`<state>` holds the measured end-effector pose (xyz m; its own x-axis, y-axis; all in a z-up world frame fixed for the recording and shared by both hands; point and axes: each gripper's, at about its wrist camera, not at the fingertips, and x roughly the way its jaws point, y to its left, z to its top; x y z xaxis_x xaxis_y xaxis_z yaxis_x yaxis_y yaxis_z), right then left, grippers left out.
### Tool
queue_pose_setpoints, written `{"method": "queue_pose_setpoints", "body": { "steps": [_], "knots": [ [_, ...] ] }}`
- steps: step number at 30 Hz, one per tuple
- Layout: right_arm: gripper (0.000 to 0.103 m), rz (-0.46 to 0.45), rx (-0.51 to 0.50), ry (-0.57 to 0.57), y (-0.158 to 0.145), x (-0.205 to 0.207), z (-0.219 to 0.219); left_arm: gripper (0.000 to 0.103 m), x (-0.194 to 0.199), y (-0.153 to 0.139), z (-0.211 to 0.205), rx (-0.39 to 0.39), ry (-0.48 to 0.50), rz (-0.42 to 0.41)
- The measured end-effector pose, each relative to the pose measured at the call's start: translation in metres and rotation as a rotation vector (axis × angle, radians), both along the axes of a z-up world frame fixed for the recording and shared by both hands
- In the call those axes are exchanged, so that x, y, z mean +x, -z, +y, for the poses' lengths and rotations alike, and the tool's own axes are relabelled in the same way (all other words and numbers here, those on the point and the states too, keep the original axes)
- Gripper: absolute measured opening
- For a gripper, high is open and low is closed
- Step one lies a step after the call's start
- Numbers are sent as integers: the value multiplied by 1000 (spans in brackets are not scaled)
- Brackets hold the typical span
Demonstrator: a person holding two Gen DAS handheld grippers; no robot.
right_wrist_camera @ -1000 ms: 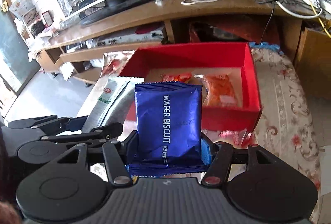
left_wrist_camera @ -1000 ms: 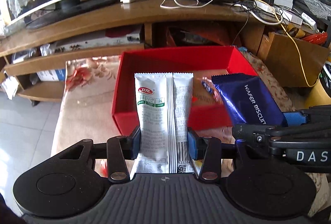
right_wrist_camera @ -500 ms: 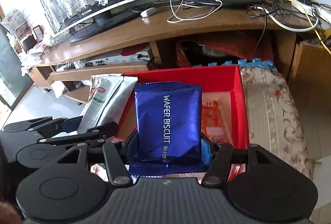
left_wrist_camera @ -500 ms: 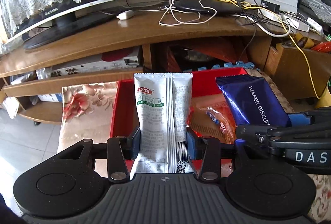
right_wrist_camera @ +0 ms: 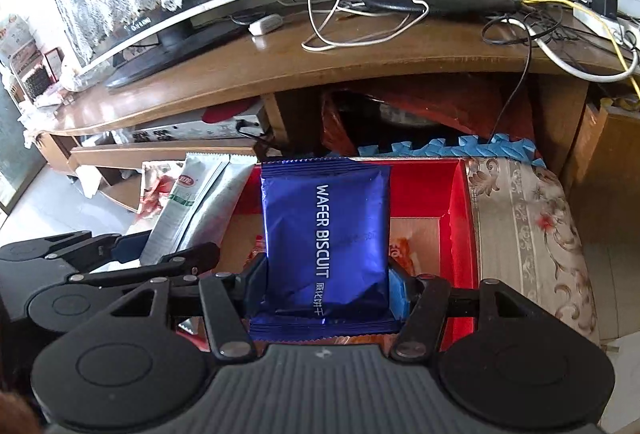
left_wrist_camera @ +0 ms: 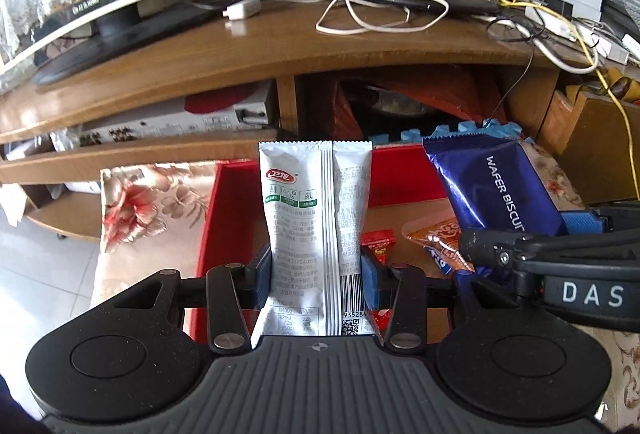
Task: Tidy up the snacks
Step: 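Lower and open left tool over the box while right tool releases the wafer biscuit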
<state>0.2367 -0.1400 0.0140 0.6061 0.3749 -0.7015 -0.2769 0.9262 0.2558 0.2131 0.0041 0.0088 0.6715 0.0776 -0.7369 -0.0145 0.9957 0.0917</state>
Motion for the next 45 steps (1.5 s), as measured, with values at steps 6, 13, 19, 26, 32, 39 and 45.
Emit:
{"method": "queue_pose_setpoints", "body": {
  "steps": [6,13,19,26,32,39,45],
  "knots": [
    [55,30,-35,-3,15,13,6,50,8,16,1,16,-14,45],
    [55,60,-70,-13,32,17,12,50,11,28,4,26,-23,89],
    [56,84,-99,-14,41,21,15,51,11,34,3,38,-19,107],
    [56,90,-116,-18,45,21,17,56,11,36,4,45,-23,117],
    [56,80,-118,-10,44,20,15,66,10,34,6,45,-27,106],
    [59,58,-112,-6,37,16,11,75,3,25,10,29,-31,77],
    [61,37,-106,-8,29,8,9,78,-7,14,13,12,-32,53]
  ]
}}
